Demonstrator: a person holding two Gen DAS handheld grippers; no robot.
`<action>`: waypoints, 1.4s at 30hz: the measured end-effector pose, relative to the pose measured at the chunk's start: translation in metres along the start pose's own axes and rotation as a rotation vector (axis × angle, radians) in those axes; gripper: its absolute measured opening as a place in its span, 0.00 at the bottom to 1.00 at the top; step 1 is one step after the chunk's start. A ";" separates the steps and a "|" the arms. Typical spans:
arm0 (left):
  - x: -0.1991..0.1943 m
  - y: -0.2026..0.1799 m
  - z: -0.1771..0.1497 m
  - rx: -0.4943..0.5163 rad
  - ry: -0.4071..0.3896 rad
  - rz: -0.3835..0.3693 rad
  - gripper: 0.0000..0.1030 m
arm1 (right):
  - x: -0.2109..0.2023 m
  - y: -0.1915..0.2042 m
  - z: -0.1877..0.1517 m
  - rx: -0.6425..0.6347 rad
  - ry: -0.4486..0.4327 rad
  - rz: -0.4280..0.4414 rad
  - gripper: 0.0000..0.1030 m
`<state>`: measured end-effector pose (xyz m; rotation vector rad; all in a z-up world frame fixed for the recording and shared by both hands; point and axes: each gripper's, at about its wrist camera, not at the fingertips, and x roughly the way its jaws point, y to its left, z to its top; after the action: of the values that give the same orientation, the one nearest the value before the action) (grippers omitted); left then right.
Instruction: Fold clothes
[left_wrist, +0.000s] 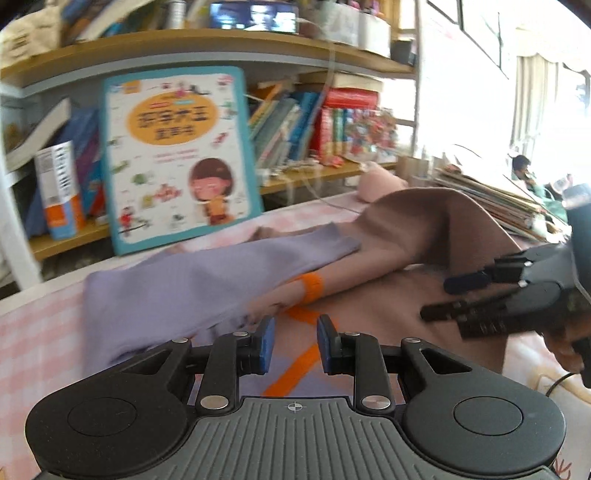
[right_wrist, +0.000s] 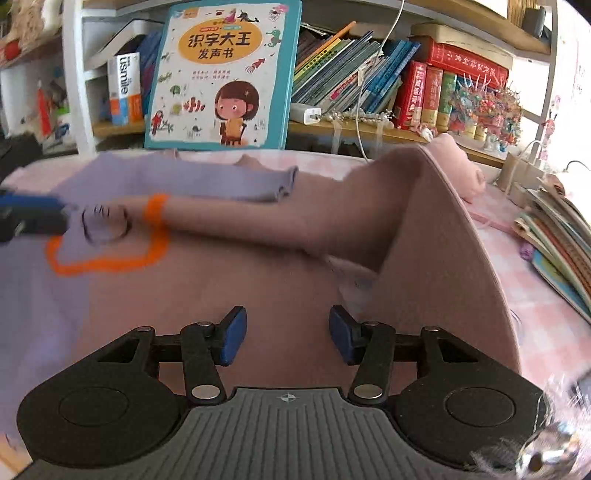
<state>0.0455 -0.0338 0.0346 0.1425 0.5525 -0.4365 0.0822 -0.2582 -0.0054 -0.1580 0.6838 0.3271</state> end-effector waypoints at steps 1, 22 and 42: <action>0.003 -0.003 0.002 0.014 0.001 0.001 0.25 | -0.003 -0.001 -0.003 -0.003 0.001 0.001 0.45; 0.092 -0.073 0.035 0.341 0.002 0.021 0.25 | -0.037 0.004 -0.041 0.105 -0.053 -0.013 0.28; 0.160 -0.055 0.058 0.247 0.094 0.085 0.05 | -0.037 0.005 -0.042 0.069 -0.072 0.000 0.30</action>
<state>0.1711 -0.1558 -0.0026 0.4232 0.5809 -0.4153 0.0292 -0.2733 -0.0141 -0.0799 0.6227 0.3071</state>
